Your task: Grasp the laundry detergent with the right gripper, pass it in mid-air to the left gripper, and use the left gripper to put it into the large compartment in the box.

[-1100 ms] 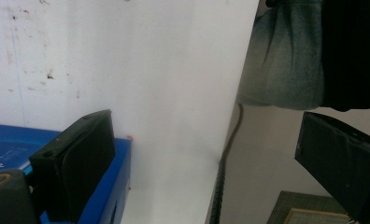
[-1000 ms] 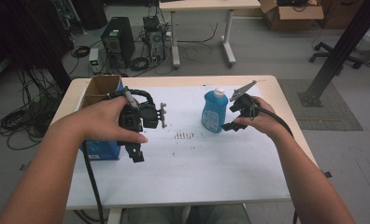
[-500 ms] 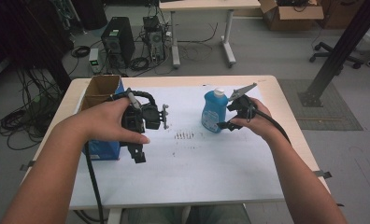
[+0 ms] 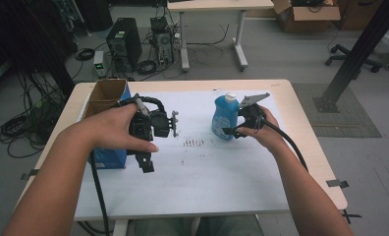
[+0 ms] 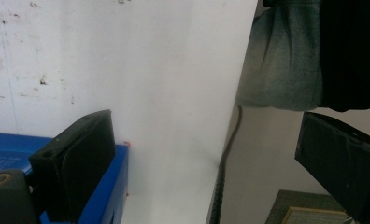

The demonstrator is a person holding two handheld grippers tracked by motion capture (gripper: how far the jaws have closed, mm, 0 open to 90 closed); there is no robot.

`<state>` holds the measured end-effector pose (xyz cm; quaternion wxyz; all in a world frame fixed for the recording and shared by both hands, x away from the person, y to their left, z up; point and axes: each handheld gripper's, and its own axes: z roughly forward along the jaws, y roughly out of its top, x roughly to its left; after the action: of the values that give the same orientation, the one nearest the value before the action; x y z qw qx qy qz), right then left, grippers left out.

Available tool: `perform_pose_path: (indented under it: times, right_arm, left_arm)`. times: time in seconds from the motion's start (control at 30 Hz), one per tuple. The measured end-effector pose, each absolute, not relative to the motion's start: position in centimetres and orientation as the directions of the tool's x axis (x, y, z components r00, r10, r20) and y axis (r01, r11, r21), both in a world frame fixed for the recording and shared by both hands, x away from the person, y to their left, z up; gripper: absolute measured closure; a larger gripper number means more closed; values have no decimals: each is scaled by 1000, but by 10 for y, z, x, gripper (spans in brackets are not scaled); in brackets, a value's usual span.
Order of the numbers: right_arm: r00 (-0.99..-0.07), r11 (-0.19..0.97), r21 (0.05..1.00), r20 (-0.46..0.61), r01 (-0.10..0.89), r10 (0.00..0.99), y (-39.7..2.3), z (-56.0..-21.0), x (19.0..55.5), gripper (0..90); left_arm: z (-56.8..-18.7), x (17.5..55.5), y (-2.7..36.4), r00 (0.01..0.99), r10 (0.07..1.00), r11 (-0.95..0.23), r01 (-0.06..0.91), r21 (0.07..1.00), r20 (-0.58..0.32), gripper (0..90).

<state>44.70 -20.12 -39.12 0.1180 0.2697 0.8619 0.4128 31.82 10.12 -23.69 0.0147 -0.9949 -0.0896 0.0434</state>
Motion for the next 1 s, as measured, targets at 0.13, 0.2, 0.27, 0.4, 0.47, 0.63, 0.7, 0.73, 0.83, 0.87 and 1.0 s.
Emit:
perform_pose_path:
  times: [0.13,0.2,0.27,0.4,0.47,0.63,0.7,0.73,0.83,0.87,1.0]
  right_arm:
    - [-816,493,790,17,365,578,-201,-395,447,27]
    - [-803,471,804,14,363,595,-202,-398,446,24]
    - [-799,465,807,15,364,601,-203,-399,446,23]
    - [-792,450,819,8,355,611,-201,-402,445,22]
    - [-789,445,822,11,357,614,-200,-403,444,22]
    - [-780,424,835,10,351,626,-197,-405,443,19]
    - [-779,421,837,11,351,627,-197,-406,443,19]
    - [-777,416,839,11,350,630,-197,-406,443,17]
    - [-769,398,847,19,352,639,-196,-408,443,14]
    - [-766,394,850,17,349,642,-196,-409,443,13]
    - [-762,378,859,21,345,647,-194,-412,443,13]
  left_arm:
    - [-237,318,102,980,182,-983,179,-39,-84,56]
    - [-238,318,102,980,182,-983,179,-38,-86,56]
    - [-238,318,102,979,182,-983,179,-39,-88,56]
    - [-240,319,101,980,180,-983,177,-37,-89,56]
    - [-239,319,100,980,178,-984,175,-40,-90,56]
    - [-240,319,99,980,176,-984,173,-41,-91,56]
    - [-240,319,99,980,175,-984,172,-42,-91,56]
    - [-240,319,99,980,177,-984,174,-41,-90,56]
    - [-240,319,99,980,177,-984,174,-41,-90,56]
    - [-241,318,99,980,177,-984,174,-41,-91,56]
    - [-240,318,98,980,177,-984,174,-39,-91,56]
